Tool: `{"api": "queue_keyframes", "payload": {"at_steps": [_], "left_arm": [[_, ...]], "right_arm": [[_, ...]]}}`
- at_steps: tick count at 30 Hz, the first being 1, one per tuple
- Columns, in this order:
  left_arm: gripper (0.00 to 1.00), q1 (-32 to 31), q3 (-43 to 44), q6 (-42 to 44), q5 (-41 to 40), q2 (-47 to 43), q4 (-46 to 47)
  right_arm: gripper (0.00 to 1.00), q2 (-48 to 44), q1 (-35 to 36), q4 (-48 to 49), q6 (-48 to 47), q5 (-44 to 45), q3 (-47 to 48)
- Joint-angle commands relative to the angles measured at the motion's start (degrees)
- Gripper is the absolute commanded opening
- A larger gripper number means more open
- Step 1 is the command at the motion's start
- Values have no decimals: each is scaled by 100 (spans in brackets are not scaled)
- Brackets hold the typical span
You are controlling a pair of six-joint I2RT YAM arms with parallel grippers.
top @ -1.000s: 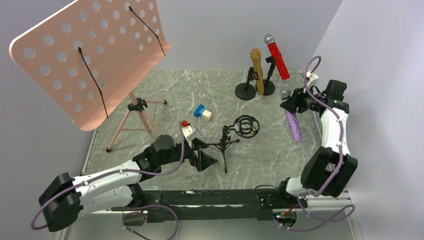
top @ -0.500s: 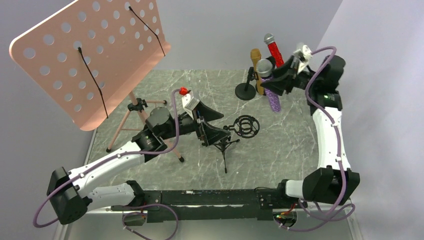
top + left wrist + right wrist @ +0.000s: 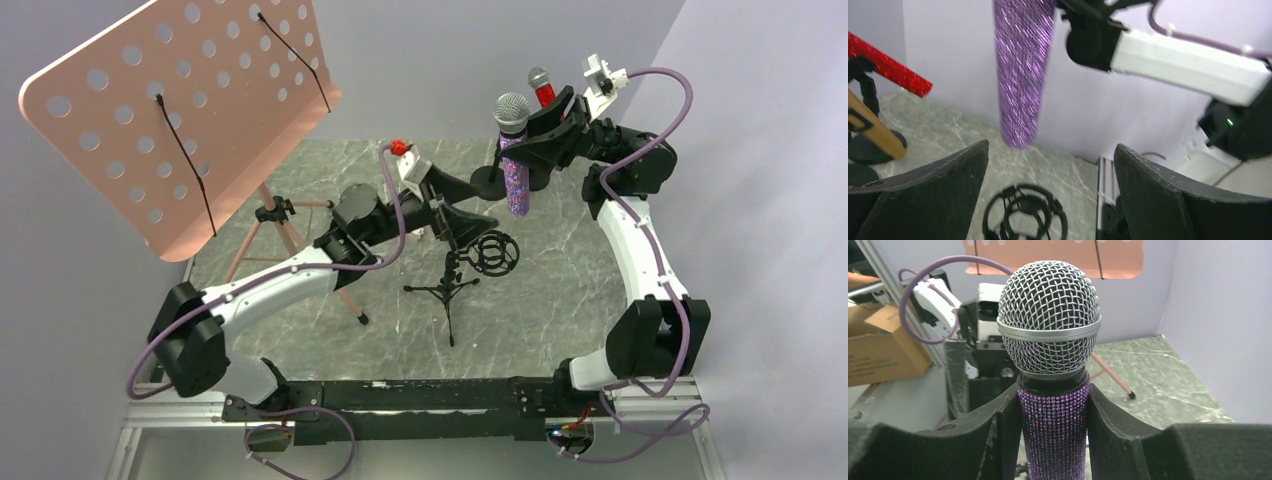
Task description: Attach the microphones to the stand
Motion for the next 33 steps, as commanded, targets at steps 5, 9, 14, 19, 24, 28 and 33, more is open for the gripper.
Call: {"api": "queue_keyframes", "payload": {"at_steps": [5, 9, 14, 19, 24, 28, 33], "left_arm": [[99, -104, 1453, 402, -485, 771, 225], [94, -141, 1716, 296, -233, 942, 269], [86, -156, 1984, 114, 21, 1090, 285], [73, -190, 2194, -73, 411, 1244, 383], [31, -183, 2278, 120, 347, 1262, 98], [0, -150, 2302, 484, 342, 1152, -206], [0, -48, 2373, 1165, 499, 940, -732]], "right_arm": [[11, -1110, 445, -1734, -1395, 509, -329], [11, -1092, 468, -1647, -1337, 538, -452], [11, -1039, 494, -1552, -1304, 556, -530], [11, -1090, 500, -1766, -1484, 579, -572], [12, -1110, 495, -1871, -1542, 572, -592], [13, -1133, 498, -2004, -1625, 518, -589], [42, -1203, 494, -2242, -1845, 370, -569]]}}
